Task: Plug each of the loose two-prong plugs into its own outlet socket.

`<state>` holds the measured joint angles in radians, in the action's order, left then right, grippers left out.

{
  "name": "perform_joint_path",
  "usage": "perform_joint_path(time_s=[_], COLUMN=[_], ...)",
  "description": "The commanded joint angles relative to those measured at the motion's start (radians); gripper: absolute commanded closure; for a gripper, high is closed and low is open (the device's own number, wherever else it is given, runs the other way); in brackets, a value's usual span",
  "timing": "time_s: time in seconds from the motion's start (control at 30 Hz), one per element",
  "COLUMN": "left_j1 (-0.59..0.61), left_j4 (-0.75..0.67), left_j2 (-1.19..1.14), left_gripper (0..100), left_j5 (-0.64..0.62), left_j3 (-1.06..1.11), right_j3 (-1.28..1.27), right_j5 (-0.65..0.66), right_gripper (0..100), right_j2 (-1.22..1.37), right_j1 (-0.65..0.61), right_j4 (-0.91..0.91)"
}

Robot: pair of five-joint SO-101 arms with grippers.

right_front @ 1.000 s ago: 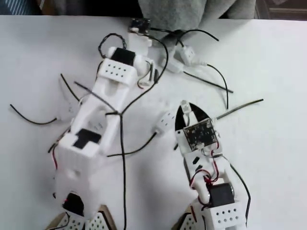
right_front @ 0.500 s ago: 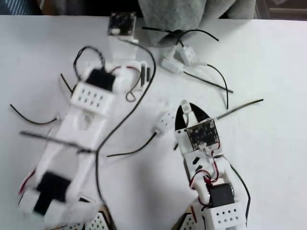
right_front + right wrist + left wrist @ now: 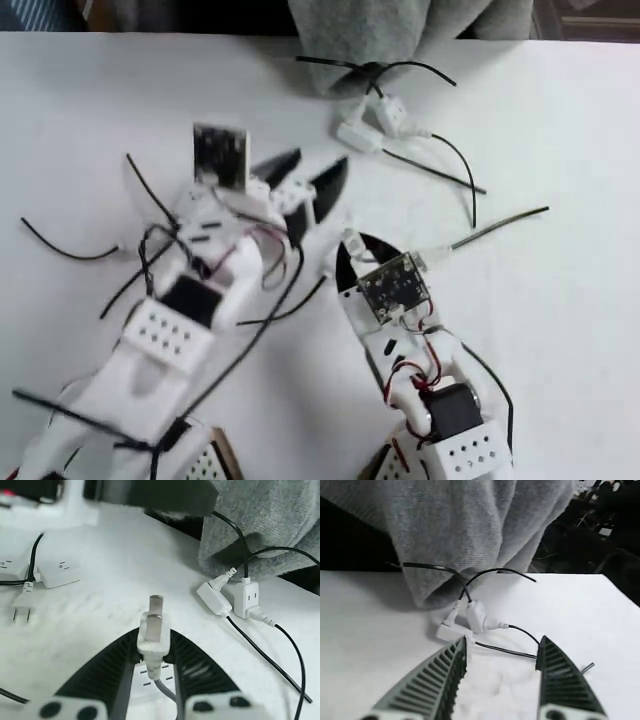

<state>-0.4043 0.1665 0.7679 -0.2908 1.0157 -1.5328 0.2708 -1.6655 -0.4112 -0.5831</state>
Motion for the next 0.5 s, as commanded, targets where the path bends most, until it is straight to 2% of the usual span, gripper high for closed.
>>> perform_joint_path(time_s=[0.0, 0.3, 0.47], left_j1=[-0.061, -0.188, -0.200], left_j4=[-0.077, -0.080, -0.078], left_j2=[0.131, 0.355, 0.394], left_gripper=[77, 77, 79], left_j5=[0.003, 0.176, 0.175], left_j3=[0.077, 0.275, 0.315], right_j3=[0.051, 0.051, 0.075], right_j5=[-0.009, -0.008, -0.009], right_gripper=[97.9, 97.9, 97.9], right_j2=[-0.005, -0.007, -0.013], right_j1=[-0.007, 0.001, 0.001], right_j4=[-0.007, -0.007, -0.044])
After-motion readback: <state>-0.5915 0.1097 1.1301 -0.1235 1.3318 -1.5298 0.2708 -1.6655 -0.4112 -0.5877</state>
